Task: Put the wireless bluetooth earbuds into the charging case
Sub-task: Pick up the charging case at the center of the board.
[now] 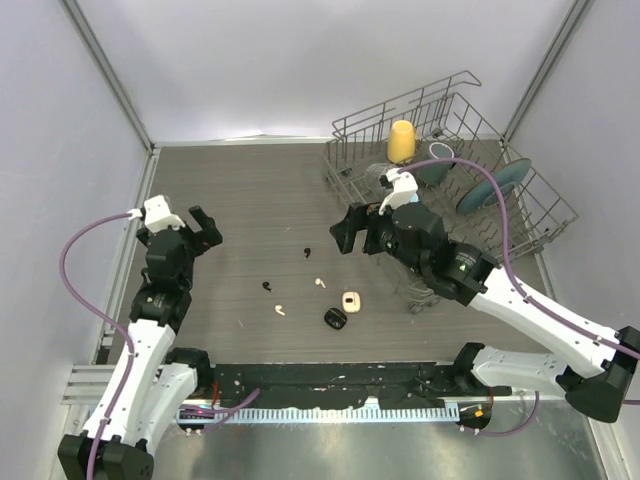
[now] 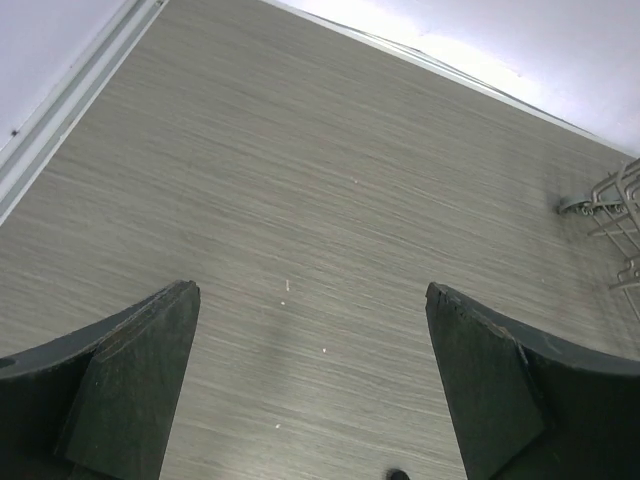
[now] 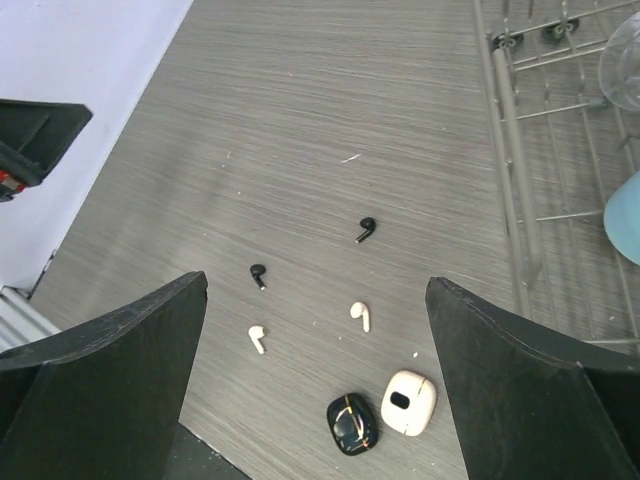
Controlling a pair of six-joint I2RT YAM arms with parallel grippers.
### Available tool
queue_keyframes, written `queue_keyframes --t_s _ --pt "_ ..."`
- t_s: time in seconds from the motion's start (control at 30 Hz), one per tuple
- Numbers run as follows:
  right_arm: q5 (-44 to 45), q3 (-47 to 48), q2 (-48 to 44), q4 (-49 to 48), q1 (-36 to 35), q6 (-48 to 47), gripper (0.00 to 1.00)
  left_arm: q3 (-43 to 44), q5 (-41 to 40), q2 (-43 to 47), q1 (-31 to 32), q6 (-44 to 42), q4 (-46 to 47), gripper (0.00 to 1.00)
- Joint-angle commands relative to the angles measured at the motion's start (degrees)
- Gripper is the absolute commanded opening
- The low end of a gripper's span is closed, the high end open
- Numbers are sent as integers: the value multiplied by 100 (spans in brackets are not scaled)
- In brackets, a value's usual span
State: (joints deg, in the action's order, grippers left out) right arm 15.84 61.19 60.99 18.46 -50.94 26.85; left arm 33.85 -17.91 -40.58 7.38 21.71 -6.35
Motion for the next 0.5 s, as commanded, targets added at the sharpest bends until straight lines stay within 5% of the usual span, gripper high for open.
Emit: queue_keyframes --t_s 0.0,0.17,0.27,0.47 --pt "367 254 -305 -312 -30 -294 96 473 -204 173 -8 439 -577 100" --pt "-185 -924 -1168 -1801 -13 -65 96 492 579 498 -17 218 -578 100" --pt "-11 -495 -915 -1092 -13 -136 96 561 -43 630 -17 780 -1034 100" --pt "-133 103 -396 8 -30 -294 96 851 16 551 -8 1203 -1385 100"
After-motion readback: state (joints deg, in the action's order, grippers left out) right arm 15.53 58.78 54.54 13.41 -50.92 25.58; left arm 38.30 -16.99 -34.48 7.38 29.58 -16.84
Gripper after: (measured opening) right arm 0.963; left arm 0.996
